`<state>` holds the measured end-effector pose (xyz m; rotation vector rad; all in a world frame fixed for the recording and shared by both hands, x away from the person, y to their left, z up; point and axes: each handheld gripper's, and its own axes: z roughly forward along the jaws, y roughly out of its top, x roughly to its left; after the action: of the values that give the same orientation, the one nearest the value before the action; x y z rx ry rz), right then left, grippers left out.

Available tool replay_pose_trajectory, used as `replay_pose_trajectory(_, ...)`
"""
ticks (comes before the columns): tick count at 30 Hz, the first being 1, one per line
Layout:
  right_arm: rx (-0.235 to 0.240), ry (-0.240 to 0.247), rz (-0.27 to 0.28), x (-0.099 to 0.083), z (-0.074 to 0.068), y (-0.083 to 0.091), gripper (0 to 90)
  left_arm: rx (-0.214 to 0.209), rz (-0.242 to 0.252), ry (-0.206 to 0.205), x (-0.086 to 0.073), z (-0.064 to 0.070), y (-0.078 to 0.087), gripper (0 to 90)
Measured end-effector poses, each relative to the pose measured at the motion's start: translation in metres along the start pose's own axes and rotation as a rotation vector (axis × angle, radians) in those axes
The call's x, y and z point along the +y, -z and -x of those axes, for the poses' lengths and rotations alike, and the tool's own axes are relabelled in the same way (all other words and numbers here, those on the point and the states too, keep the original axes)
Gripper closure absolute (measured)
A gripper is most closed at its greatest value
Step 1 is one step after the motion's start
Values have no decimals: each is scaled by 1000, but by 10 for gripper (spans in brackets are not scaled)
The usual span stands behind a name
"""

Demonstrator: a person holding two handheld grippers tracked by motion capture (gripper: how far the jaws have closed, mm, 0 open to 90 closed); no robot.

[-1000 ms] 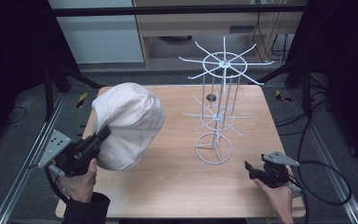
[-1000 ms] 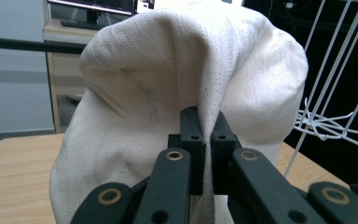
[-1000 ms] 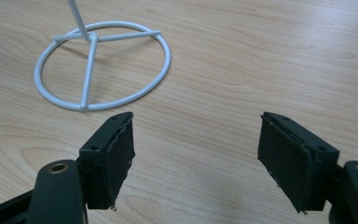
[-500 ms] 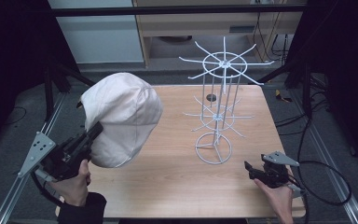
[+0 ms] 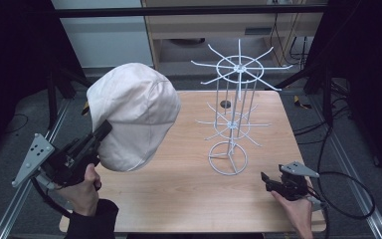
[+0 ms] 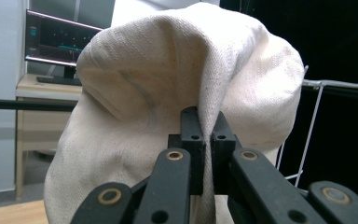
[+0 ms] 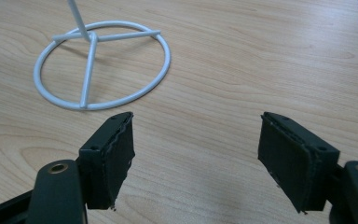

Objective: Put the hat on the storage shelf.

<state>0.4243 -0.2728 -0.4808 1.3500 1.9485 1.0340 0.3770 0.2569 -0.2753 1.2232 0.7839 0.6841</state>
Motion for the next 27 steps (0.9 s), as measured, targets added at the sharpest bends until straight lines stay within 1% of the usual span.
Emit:
replay_pose_trajectory(4, 1, -6, 2, 0, 0, 1, 268, -11, 24, 6, 3, 2, -4, 878)
replay_pose_trajectory(6, -1, -3, 1, 0, 0, 0, 268, -17, 39, 8, 6, 3, -6, 878)
replay_pose_trajectory(7, -1, -3, 1, 0, 0, 0, 268, -22, 54, 12, 9, 4, -8, 878)
replay_pose_trajectory(11, 0, -2, 1, 0, 0, 0, 268, -32, 82, 16, 15, 6, -9, 878)
replay_pose_trajectory(14, -2, -2, 2, 0, 1, 0, 267, -40, 100, 30, 17, 5, -10, 878)
replay_pose_trajectory(20, -1, -1, 1, 0, 1, 0, 267, -46, 122, 41, 21, 6, -12, 878)
replay_pose_trajectory(23, -3, -1, 2, 0, 1, 0, 267, -53, 132, 29, 23, 8, -13, 878)
replay_pose_trajectory(27, -3, -1, 3, 0, 1, 0, 267, -64, 148, 40, 24, 10, -14, 878)
